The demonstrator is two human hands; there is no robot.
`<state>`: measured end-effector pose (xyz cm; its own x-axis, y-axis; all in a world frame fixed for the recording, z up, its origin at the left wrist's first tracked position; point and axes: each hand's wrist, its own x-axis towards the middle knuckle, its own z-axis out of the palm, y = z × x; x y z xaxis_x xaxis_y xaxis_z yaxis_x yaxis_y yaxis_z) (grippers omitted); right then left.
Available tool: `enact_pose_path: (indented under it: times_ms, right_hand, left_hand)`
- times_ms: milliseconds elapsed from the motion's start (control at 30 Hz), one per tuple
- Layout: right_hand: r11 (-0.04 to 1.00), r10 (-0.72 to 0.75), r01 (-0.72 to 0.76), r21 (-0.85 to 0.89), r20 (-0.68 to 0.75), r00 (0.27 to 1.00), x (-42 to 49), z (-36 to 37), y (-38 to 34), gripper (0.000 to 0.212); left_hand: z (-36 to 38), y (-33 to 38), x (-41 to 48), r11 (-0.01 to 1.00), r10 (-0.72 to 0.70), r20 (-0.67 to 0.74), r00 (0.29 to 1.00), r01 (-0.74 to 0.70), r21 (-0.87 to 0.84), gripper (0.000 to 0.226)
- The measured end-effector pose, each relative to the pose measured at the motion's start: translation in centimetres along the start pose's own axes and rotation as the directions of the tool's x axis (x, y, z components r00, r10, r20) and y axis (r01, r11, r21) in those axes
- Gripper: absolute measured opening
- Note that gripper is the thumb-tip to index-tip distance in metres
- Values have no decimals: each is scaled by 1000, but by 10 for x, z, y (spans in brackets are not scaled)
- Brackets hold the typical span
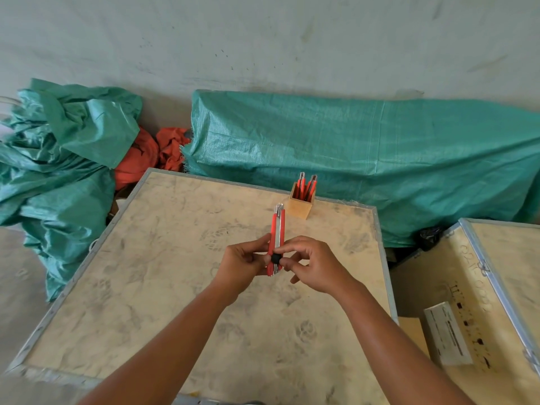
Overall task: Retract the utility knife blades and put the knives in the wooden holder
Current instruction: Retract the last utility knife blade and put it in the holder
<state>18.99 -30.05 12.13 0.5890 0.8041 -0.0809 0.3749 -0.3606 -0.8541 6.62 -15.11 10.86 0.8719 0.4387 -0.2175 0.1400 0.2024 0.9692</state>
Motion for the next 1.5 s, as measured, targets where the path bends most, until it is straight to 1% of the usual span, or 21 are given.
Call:
enact_pose_path:
  times_ms: [100,200,267,333,367,467,633,700,800,933,1000,1100,1167,1267,1400,1500]
  right_hand:
    - [1000,-1,1,-13,-29,1000,1,-1,-1,24]
    - [1000,-13,12,-24,-39,999,1,-1,-2,23]
    - [1000,-13,13,-2,-38,999,1,-3,-1,28]
    - [1000,-19,19,19,-31,999,0,-6,0,38]
    - [999,-17,18,26,-29,999,0,-8,1,38]
    - [999,-5,6,42,-40,999,1,-12,2,30]
    - [999,15,-11,51,-90,996,0,-12,2,20]
    - [999,15,-10,52,-94,995,0,-12,4,22]
    - [999,-22,26,46,-86,996,-1,-12,7,34]
    - [999,-27,32,32,-147,989,1,-13,9,21]
    - [999,-33,35,9,-166,986,1,-13,9,25]
    - [998,-36,42,42,-138,990,1,-14,9,29]
    - [997,-54,60,42,-131,990,2,-15,9,27]
    - [997,-72,72,-7,-177,982,4,-15,7,21]
    - [997,-79,74,-31,-250,965,6,-12,4,28]
    - [996,-9,31,80,-268,964,11,-14,9,23]
  left_hand:
    - [1,3,2,1000,1,12,1000,-1,-18,47]
    - [3,4,5,1000,-6,13,1000,7,-31,46]
    - [4,5,6,998,-15,24,1000,17,-67,46]
    - [3,7,6,994,-14,59,998,21,-106,47]
    - [4,9,7,993,-14,83,996,24,-114,46]
    - [3,9,11,995,-24,118,993,35,-93,43]
    - [7,9,16,997,-30,106,994,38,-74,46]
    - [7,9,17,997,-26,112,993,33,-68,47]
    - [8,9,17,997,-28,109,994,36,-71,48]
    - [9,12,16,996,-18,125,992,28,-80,47]
    - [9,12,16,997,-12,121,993,21,-74,46]
    - [8,12,17,996,-23,108,994,32,-78,45]
    - [9,13,16,996,-22,109,994,31,-83,47]
    - [11,15,15,996,-12,125,992,22,-81,47]
    - [11,14,20,998,-18,105,994,25,-65,45]
    - [12,12,27,998,-19,91,996,24,-60,46]
